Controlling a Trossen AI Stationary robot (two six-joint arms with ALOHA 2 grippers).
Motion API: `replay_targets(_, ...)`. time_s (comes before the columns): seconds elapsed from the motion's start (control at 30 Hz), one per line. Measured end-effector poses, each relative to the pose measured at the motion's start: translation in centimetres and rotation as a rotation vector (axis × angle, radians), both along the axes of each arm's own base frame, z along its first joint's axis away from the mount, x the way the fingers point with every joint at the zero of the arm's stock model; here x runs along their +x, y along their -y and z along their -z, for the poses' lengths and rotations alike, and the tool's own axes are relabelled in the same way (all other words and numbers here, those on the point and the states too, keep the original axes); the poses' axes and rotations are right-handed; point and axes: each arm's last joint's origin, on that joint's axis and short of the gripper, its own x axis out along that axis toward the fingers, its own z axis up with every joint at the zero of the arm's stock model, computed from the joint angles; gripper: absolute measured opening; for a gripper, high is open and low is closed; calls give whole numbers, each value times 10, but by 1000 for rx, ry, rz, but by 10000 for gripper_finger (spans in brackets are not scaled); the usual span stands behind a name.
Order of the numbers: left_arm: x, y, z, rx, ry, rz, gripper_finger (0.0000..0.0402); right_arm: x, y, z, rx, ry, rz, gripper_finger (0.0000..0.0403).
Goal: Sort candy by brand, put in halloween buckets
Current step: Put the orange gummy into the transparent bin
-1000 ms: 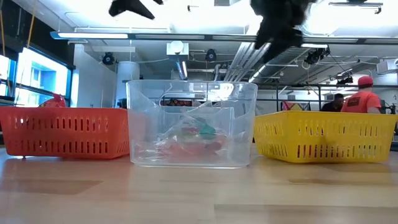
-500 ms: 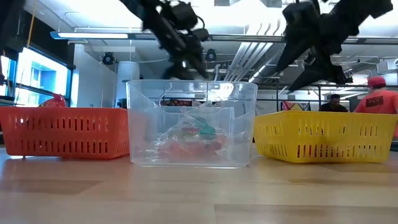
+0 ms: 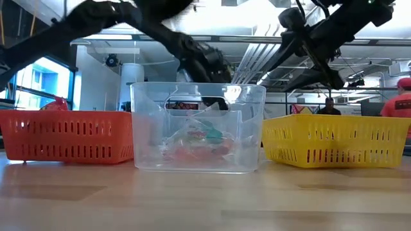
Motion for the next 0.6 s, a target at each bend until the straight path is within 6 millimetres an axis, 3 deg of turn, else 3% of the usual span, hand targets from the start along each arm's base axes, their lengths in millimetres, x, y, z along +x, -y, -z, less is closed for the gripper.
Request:
replay_targets(0.2,1,-21,34,8,-33,-16,200,0,4,0,-16,-7,1,254)
replay_targets(0.33,1,-24,52,21,-65,34,200,0,3,0,-18,-11,-2,254)
replay_targets(0.6,6,-27,53,132,-19,156,200,-1,3,1,-13,-14,-2,254)
